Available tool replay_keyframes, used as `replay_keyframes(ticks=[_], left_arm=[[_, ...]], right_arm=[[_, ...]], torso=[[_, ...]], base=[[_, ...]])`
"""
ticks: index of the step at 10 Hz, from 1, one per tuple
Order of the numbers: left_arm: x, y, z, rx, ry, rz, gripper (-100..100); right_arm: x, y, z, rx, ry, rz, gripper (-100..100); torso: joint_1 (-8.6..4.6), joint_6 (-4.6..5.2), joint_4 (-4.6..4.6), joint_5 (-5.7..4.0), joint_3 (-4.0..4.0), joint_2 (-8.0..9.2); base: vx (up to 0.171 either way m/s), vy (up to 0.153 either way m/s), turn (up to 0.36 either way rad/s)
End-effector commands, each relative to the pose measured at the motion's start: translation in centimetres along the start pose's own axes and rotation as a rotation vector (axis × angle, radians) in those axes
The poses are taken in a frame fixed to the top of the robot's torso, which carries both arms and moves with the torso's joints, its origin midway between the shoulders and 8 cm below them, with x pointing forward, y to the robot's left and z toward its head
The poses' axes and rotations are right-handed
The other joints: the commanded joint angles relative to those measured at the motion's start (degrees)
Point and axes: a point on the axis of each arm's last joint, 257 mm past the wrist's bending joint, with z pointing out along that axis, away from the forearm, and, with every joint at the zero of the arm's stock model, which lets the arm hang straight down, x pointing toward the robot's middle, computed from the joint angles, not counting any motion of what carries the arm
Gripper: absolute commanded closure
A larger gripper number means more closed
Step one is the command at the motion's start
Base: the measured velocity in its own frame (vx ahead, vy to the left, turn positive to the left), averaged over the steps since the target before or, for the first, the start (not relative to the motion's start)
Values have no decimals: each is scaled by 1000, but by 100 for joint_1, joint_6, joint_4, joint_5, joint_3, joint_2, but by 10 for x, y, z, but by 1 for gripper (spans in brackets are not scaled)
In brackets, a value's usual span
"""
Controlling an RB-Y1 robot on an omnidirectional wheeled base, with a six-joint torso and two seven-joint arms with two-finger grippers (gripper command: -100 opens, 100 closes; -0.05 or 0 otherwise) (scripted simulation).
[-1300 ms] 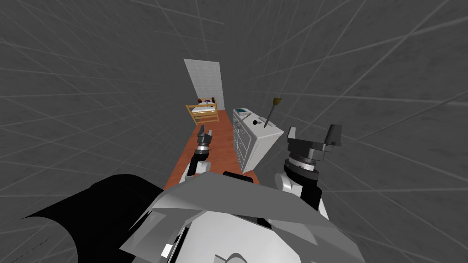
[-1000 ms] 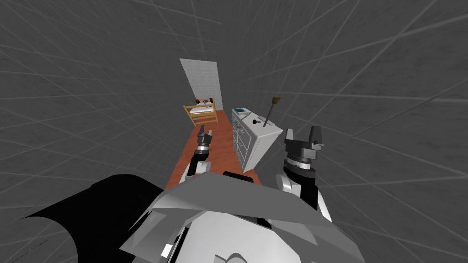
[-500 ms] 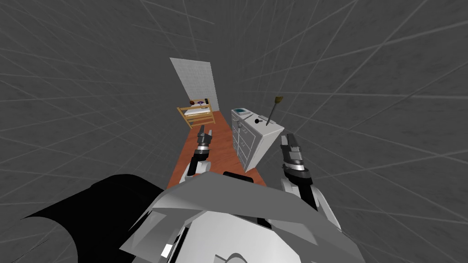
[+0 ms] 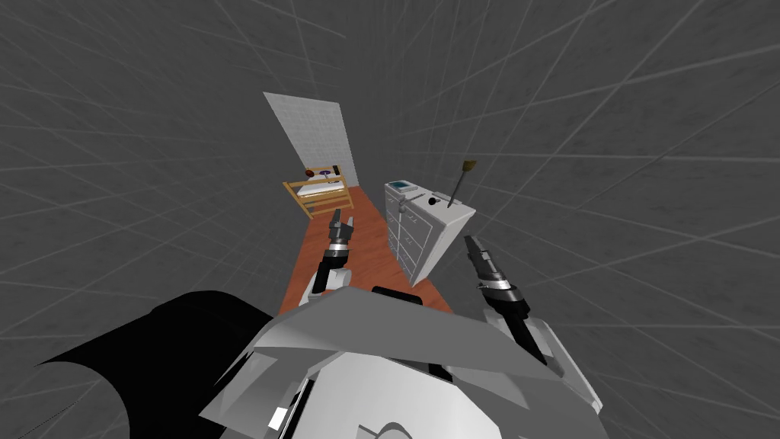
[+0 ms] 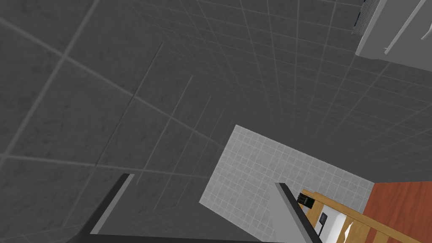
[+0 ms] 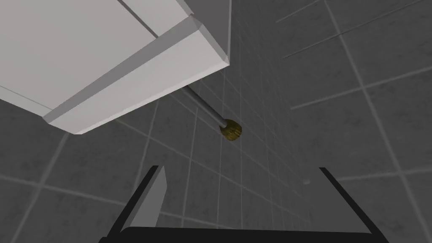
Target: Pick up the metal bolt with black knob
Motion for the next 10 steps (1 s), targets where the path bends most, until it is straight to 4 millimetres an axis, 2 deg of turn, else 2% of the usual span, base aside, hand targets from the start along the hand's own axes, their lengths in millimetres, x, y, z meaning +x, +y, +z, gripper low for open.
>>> replay_keyframes(ticks=[1,4,5,6,8,9,10], left_arm=[[0,0,0,0,0,0,0],[0,0,0,0,0,0,0],[0,0,0,0,0,0,0],[0,0,0,0,0,0,0],[0,0,0,0,0,0,0],[0,0,0,0,0,0,0],[0,0,0,0,0,0,0]], right_arm=[[10,-16,-9,15,67,-100,-100],[16,-57,-34,44,199,-330,-100],[18,-64,-38,49,223,-351,-100],[15,-81,-51,56,280,-458,-100],[16,-88,-55,58,306,-481,-100],[11,-107,-70,58,371,-599,-100],[11,-113,-73,61,392,-611,-100]], torso=[[0,0,0,0,0,0],[-33,-4,-2,-5,-7,-13],[-24,-1,-4,-5,-11,-19],[-25,-4,-4,-4,-10,-17],[-19,-5,-3,-2,-8,-14],[-49,-6,-3,-8,-9,-17],[-45,-1,-4,-9,-13,-23]], base=[[-16,170,-85],[15,127,-124],[14,141,-90],[6,179,-142],[6,103,-32],[34,87,-139],[29,104,-77]])
